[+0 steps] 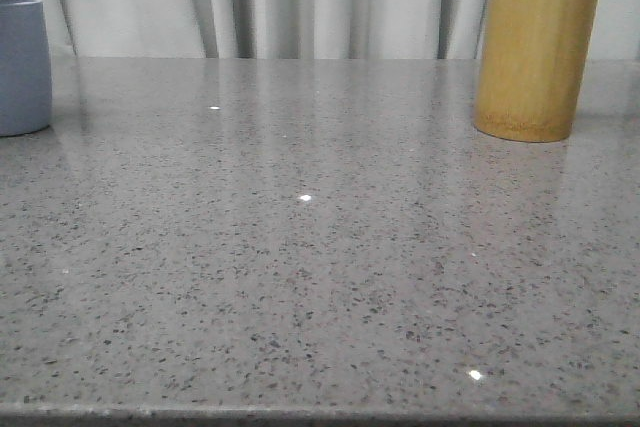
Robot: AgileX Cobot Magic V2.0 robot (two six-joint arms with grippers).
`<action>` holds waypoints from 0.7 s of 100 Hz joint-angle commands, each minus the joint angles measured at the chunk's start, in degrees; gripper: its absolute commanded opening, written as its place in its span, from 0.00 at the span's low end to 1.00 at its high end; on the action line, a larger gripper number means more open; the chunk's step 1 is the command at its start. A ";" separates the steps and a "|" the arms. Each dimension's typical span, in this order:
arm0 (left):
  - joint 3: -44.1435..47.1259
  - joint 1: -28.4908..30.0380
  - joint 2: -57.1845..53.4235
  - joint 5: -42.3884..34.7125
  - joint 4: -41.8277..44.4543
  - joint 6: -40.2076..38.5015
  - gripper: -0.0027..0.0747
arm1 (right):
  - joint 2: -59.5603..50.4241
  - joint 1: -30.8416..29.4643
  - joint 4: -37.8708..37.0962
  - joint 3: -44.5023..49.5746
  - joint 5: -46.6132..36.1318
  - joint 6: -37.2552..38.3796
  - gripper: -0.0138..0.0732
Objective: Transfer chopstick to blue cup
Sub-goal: 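Grip the blue cup rim with the left gripper and lift it toward the table center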
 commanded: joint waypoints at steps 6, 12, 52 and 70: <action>-1.94 0.00 -2.28 -2.95 -0.79 -0.64 0.20 | 0.75 -0.25 -0.07 -1.94 -3.68 0.06 0.85; -1.94 0.00 -2.28 -2.95 -0.79 -0.64 0.10 | 0.75 -0.25 -0.07 -1.94 -3.68 0.06 0.85; -7.06 0.00 -2.28 1.51 -9.00 -0.18 0.01 | 0.75 -0.25 -0.07 -1.94 -3.68 0.06 0.85; -11.44 -3.01 -2.28 4.42 -10.05 -0.09 0.01 | 0.75 -0.25 -0.07 -1.94 -3.79 0.06 0.85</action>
